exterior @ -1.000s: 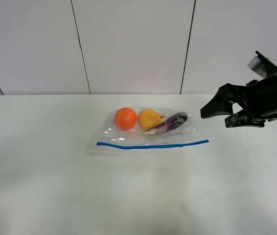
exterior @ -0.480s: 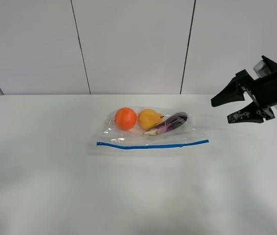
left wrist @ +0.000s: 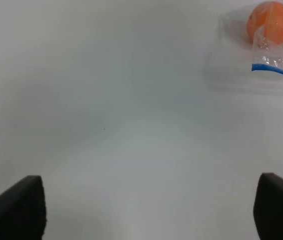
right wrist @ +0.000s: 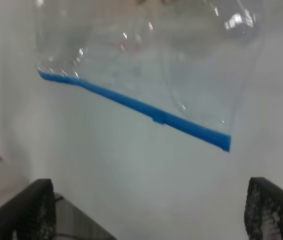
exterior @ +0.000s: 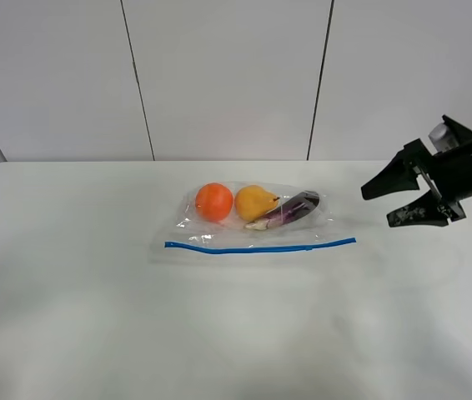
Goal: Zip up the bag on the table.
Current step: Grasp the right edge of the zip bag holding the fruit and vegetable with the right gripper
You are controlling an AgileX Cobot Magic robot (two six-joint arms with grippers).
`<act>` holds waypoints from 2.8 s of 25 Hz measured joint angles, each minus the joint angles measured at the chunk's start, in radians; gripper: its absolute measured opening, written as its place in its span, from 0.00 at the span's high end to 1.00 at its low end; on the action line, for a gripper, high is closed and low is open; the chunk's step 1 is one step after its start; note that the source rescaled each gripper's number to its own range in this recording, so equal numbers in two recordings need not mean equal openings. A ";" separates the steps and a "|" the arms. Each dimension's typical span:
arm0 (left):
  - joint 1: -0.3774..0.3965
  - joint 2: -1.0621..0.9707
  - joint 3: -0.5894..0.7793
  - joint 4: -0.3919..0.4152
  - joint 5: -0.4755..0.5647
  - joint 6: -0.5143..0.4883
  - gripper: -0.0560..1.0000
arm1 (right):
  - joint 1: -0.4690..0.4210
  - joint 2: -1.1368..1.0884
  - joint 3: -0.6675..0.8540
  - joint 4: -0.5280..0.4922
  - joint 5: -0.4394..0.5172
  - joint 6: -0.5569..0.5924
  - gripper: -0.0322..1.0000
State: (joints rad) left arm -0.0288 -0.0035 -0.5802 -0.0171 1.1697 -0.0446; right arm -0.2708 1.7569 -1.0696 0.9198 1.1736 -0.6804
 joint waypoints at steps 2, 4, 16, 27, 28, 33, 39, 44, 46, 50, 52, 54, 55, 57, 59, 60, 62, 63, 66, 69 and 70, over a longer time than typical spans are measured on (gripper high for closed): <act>0.000 0.000 0.000 0.000 0.000 0.000 0.02 | 0.000 0.043 0.018 0.001 -0.008 -0.020 0.13; 0.000 0.000 0.000 0.000 0.000 0.000 0.02 | -0.001 0.079 0.021 0.005 -0.019 -0.030 0.13; 0.000 0.000 0.000 0.000 0.000 0.000 0.02 | 0.003 0.311 0.020 0.224 -0.002 -0.176 0.19; 0.000 0.000 0.000 0.000 0.000 0.000 0.02 | 0.008 0.380 0.006 0.334 0.005 -0.227 0.36; 0.000 0.000 0.000 0.000 0.000 0.000 0.02 | 0.008 0.380 0.006 0.333 0.005 -0.227 0.37; 0.000 0.000 0.000 0.000 0.000 0.000 0.02 | 0.008 0.380 0.006 0.336 0.005 -0.226 0.38; 0.000 0.000 0.000 0.000 0.000 0.000 0.02 | 0.008 0.380 0.006 0.339 0.005 -0.226 0.38; 0.000 0.000 0.000 0.000 0.000 0.000 0.02 | 0.040 0.380 0.006 0.339 0.002 -0.224 0.38; 0.000 0.000 0.000 0.000 0.000 0.000 0.02 | 0.058 0.380 0.006 0.339 -0.009 -0.224 0.38; 0.000 0.000 0.000 0.000 0.000 0.000 0.02 | 0.067 0.380 0.006 0.323 -0.014 -0.216 0.38; 0.000 0.000 0.000 0.000 0.000 0.000 0.02 | 0.067 0.380 0.006 0.304 -0.020 -0.205 0.38; 0.000 0.000 0.000 0.000 0.000 0.000 0.02 | 0.067 0.380 0.006 0.296 -0.020 -0.202 0.39; 0.000 0.000 0.000 0.000 0.000 0.000 0.02 | 0.067 0.380 0.006 0.295 -0.020 -0.202 0.43; 0.000 0.000 0.000 0.000 0.000 0.000 0.02 | 0.067 0.380 0.006 0.294 -0.020 -0.201 0.51; 0.000 0.000 0.000 0.000 0.000 0.000 0.02 | 0.067 0.380 0.006 0.294 -0.020 -0.198 0.57; 0.000 0.000 0.000 0.000 0.000 0.000 0.02 | 0.067 0.380 0.006 0.294 -0.020 -0.198 0.58; 0.000 0.000 0.000 0.000 0.000 0.000 0.02 | 0.067 0.380 0.006 0.294 -0.020 -0.198 0.60; 0.000 0.000 0.000 0.000 0.000 0.000 0.02 | 0.067 0.380 0.006 0.294 -0.020 -0.198 0.62; 0.000 0.000 0.000 0.000 0.000 0.000 0.02 | 0.067 0.380 0.006 0.294 -0.020 -0.198 0.73; 0.000 0.000 0.000 0.000 0.000 0.000 0.02 | 0.067 0.380 0.006 0.294 -0.020 -0.198 0.81; 0.000 0.000 0.000 0.000 0.000 0.000 0.02 | 0.067 0.380 0.006 0.294 -0.020 -0.198 0.83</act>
State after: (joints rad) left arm -0.0288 -0.0035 -0.5802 -0.0171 1.1697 -0.0446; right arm -0.2035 2.1373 -1.0632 1.2133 1.1538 -0.8781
